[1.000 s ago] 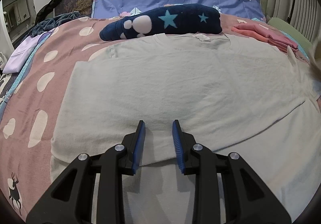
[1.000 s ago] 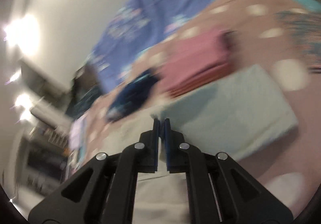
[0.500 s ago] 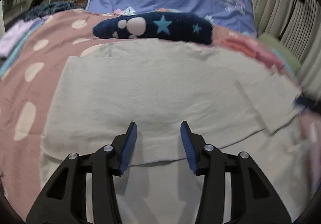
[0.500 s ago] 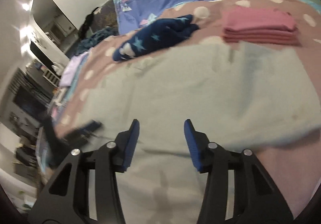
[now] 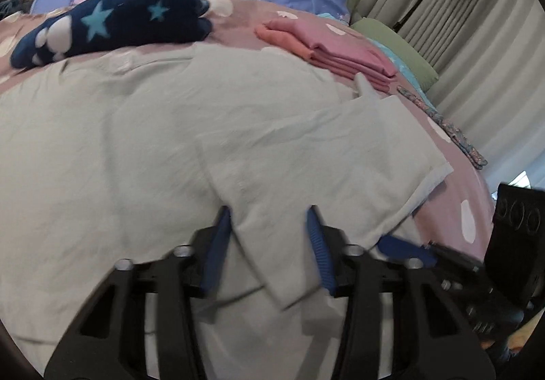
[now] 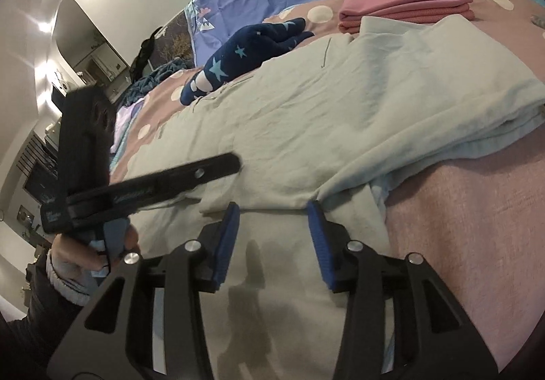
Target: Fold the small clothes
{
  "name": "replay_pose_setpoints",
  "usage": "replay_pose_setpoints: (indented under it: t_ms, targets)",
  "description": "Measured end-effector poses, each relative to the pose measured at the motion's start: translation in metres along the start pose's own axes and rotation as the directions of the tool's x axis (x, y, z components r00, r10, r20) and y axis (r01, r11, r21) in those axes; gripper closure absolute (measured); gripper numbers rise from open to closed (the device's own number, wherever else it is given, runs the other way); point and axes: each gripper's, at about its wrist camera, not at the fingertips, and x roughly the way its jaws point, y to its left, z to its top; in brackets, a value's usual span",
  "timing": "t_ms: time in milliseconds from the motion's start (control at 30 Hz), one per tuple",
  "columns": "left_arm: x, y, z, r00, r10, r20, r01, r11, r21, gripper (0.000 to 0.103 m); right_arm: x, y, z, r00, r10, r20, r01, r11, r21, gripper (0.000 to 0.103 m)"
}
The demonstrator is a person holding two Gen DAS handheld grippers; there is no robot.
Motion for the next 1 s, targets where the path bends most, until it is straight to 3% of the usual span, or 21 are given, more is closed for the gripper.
replay_pose_setpoints:
  t_ms: [67,167,300,467,533,567,767,933,1000]
  targets:
    - [-0.001,-0.004,0.008,0.999,-0.039,0.0,0.039,0.999,-0.002,0.099,-0.003,-0.003,0.001,1.0,0.024,0.011,-0.024,1.0,0.011,0.06]
    - [-0.034,-0.022,0.022,0.994,-0.032,0.103,0.024,0.997,0.077,0.099,-0.007,-0.003,0.001,0.998,0.054,0.029,-0.054,0.998,0.012,0.058]
    - [-0.092,-0.031,0.045,0.971,-0.036,0.236,0.007,0.992,0.124,0.099,-0.007,0.008,0.006,0.999,0.05,0.01,-0.05,0.998,-0.028,0.057]
    - [-0.141,-0.029,0.059,0.943,0.027,0.332,-0.086,0.983,0.164,0.099,-0.001,0.029,0.024,0.998,0.036,0.046,-0.032,0.996,-0.086,0.057]
    - [-0.152,-0.021,0.058,0.932,0.079,0.354,-0.145,0.976,0.162,0.099,0.013,0.028,0.025,0.998,-0.049,0.026,0.051,0.995,-0.086,0.058]
    - [-0.159,-0.01,0.056,0.926,0.114,0.361,-0.179,0.972,0.151,0.099,0.027,0.021,0.021,0.99,-0.14,-0.007,0.139,0.987,-0.077,0.065]
    - [-0.189,0.064,0.042,0.896,0.265,0.357,-0.279,0.96,-0.012,0.099,0.023,0.013,0.013,0.994,-0.112,0.005,0.113,0.993,-0.033,0.064]
    - [-0.21,0.109,0.026,0.872,0.347,0.346,-0.331,0.938,-0.106,0.099,0.023,0.022,0.007,0.991,-0.132,0.006,0.132,0.989,-0.066,0.057]
    - [-0.212,0.123,0.017,0.87,0.369,0.328,-0.345,0.929,-0.132,0.099,0.025,0.022,0.008,0.991,-0.132,0.005,0.132,0.989,-0.064,0.057]
